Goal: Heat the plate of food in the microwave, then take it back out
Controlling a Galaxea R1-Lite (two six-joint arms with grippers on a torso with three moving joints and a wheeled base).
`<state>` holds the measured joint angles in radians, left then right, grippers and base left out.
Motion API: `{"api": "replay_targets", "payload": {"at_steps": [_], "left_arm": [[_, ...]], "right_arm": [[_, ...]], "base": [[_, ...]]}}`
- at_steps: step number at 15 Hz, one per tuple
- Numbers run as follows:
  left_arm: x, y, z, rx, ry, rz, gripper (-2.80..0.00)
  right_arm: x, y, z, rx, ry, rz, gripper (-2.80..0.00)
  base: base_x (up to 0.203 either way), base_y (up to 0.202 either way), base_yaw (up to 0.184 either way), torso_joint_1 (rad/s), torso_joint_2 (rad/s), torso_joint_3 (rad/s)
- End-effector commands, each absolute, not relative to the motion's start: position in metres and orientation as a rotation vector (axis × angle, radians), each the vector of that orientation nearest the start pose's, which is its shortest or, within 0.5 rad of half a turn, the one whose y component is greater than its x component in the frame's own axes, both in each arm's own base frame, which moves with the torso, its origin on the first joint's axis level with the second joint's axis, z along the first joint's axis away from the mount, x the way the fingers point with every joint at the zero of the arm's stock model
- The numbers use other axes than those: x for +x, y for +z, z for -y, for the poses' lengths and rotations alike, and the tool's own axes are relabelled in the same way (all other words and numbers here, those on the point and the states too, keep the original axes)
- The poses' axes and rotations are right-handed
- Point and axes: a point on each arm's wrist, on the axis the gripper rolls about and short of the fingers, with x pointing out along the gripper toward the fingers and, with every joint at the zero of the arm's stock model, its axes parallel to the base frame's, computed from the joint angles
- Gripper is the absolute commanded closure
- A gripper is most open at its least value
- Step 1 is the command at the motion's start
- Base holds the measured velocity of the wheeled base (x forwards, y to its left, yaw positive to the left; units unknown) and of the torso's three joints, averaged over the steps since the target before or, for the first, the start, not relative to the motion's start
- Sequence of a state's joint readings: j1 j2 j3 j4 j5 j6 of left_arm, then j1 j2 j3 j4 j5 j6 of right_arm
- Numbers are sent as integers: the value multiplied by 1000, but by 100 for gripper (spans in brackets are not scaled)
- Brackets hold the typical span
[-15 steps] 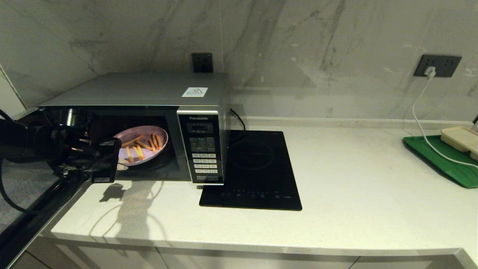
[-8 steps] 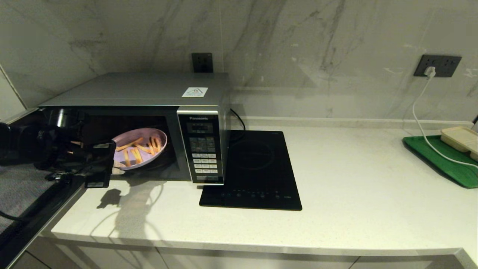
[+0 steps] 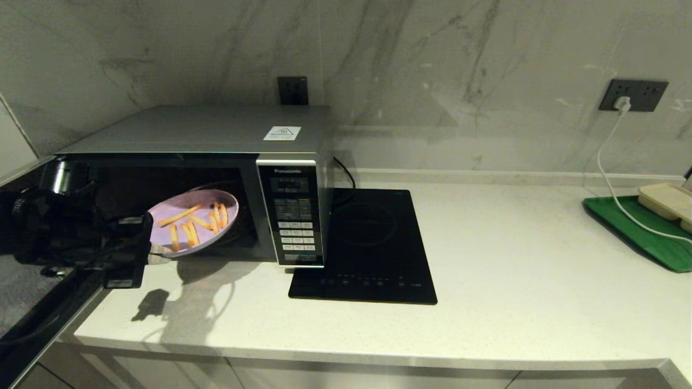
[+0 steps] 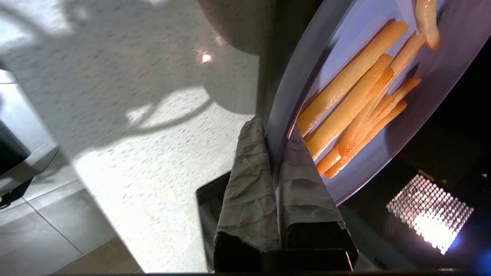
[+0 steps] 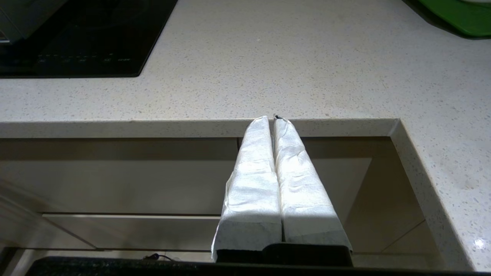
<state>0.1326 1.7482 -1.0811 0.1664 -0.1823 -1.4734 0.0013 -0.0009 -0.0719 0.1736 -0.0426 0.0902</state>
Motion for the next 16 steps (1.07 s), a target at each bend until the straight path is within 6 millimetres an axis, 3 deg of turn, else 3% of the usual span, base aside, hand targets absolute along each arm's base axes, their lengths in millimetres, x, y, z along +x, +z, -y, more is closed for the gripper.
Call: {"api": "replay_targets", "payload": {"at_steps": [1,11,16], "left_arm": [[282,178,-35,-1517,571,-697,0],[206,169,-27,-1425,479,-774,0],[185,165,-14,-1354,411,-815,0]], "right_arm": [[-29,77,1,88,-46,-101,0],[-29,77,1,88,-46,-101,0],[-29,77,1,88,-46,-101,0]], "base": [[0,0,0,0,0,0],[0,0,0,0,0,0],[0,0,0,0,0,0]]}}
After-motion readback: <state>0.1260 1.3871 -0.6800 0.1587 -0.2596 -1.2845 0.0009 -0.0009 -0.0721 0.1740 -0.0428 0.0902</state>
